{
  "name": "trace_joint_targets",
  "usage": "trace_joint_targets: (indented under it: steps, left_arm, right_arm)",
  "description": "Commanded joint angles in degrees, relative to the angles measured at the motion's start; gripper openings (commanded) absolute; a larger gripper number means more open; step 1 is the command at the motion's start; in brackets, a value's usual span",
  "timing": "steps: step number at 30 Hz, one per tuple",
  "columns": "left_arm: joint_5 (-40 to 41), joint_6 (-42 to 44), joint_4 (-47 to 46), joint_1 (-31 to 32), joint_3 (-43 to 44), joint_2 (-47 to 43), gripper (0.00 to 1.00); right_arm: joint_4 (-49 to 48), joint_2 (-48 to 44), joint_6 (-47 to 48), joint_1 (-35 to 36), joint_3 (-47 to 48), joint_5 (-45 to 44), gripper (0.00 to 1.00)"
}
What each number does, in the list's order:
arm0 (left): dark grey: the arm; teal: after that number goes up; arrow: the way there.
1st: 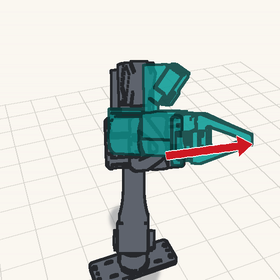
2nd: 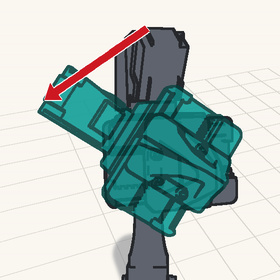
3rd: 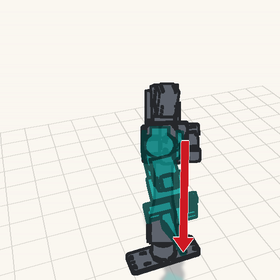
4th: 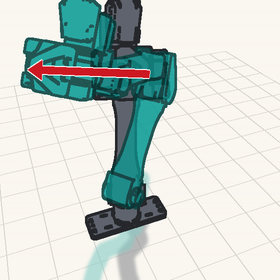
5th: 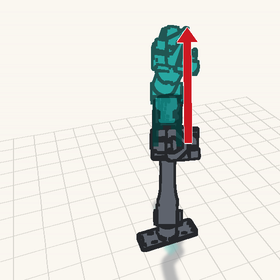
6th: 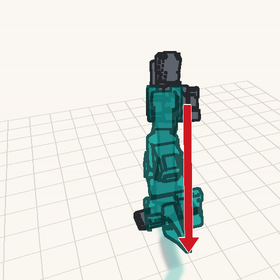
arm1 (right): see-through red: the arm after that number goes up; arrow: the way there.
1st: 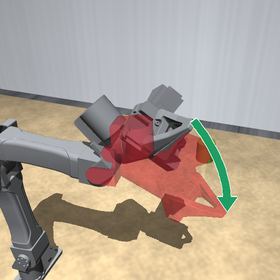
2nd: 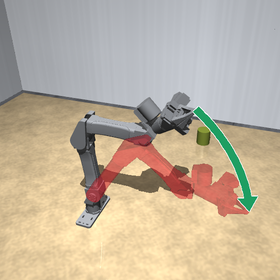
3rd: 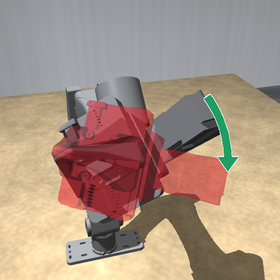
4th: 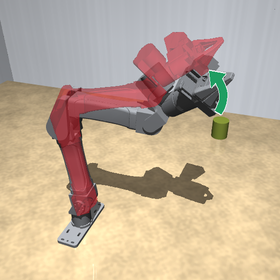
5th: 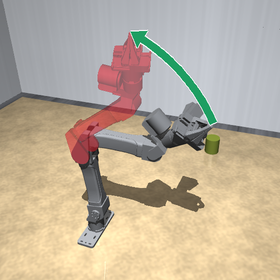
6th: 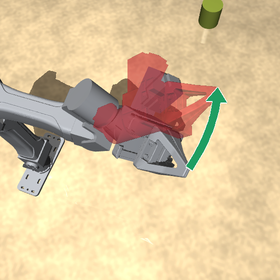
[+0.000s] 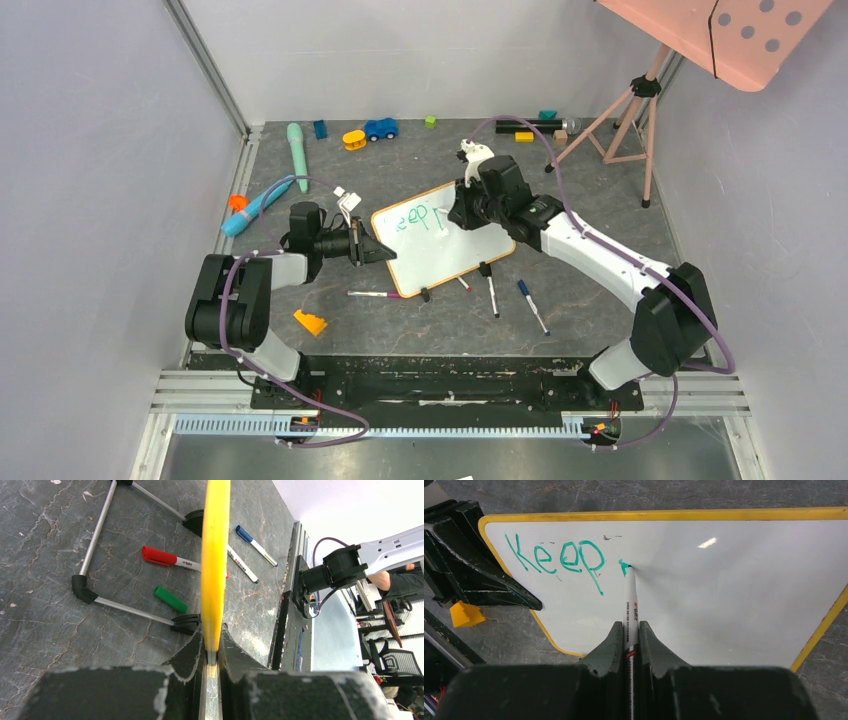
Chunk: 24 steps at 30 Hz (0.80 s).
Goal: Write a sentence on the whiteboard
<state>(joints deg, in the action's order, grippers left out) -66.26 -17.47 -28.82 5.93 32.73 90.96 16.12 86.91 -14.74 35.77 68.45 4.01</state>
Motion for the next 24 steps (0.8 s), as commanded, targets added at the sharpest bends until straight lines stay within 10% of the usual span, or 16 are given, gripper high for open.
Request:
trace_joint_targets:
  steps: [1,24]
  left_arm:
    - [-1.15,1.43,1.11,0.75,0.49,-0.69,0.02]
    - [-1.08,1.6,1.1,0.83,0.32,-1.23,0.02]
  right_arm:
    - [0.52,-1.48,1.0,-0.44,-0.88,-3.23,0.0]
    - [-3.05,-3.28,0.79,-0.44,-2.46,2.32,0.0]
